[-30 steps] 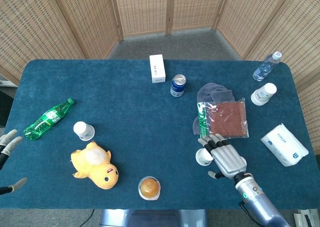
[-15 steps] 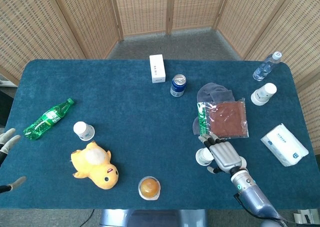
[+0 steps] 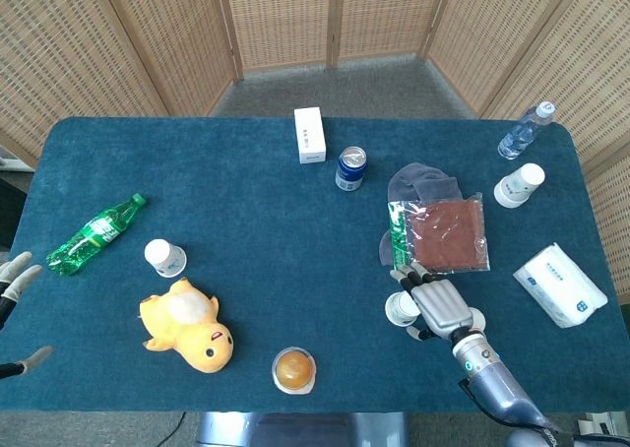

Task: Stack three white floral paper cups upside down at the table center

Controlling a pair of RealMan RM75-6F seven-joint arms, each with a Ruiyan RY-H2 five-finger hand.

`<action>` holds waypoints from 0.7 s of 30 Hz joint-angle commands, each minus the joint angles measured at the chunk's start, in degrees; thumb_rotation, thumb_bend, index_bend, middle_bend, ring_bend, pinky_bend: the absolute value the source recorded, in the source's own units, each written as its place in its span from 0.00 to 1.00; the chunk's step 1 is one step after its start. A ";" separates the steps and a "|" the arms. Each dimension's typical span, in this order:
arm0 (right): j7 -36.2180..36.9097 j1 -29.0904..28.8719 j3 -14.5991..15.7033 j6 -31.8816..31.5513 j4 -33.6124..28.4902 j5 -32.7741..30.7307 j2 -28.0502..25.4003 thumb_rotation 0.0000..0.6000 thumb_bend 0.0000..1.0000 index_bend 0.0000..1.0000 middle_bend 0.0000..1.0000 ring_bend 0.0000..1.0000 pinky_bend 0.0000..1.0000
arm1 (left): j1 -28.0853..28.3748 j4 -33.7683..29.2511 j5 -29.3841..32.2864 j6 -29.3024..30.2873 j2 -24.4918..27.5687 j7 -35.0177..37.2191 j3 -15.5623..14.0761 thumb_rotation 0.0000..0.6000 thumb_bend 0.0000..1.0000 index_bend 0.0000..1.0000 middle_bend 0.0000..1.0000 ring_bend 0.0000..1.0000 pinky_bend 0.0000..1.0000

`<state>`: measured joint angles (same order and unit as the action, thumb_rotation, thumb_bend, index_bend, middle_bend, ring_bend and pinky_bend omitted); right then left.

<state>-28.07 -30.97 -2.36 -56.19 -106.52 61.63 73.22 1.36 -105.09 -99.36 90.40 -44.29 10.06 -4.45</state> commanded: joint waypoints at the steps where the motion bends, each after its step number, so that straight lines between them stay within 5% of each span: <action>1: 1.51 -0.02 0.18 -0.11 1.88 1.14 1.29 1.00 0.29 0.17 0.14 0.00 0.40 | 0.03 -0.03 0.12 -0.11 -0.07 -0.16 0.04 1.00 0.19 0.00 0.00 0.00 0.00; 9: 6.15 1.14 0.90 -2.00 6.55 6.58 3.90 1.00 0.34 0.40 0.38 0.18 0.57 | 0.17 -0.14 0.63 -0.38 -0.25 -0.58 0.30 1.00 0.19 0.00 0.00 0.00 0.00; 21: 6.82 1.52 0.92 -3.12 4.80 8.76 3.02 1.00 0.37 0.44 0.42 0.21 0.60 | 0.24 -0.54 0.52 -0.71 -0.41 -1.21 0.26 1.00 0.19 0.00 0.00 0.00 0.00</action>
<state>-21.07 -29.41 -1.34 -59.17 -101.35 70.26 76.47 1.60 -105.63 -98.84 89.68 -44.69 8.85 -4.21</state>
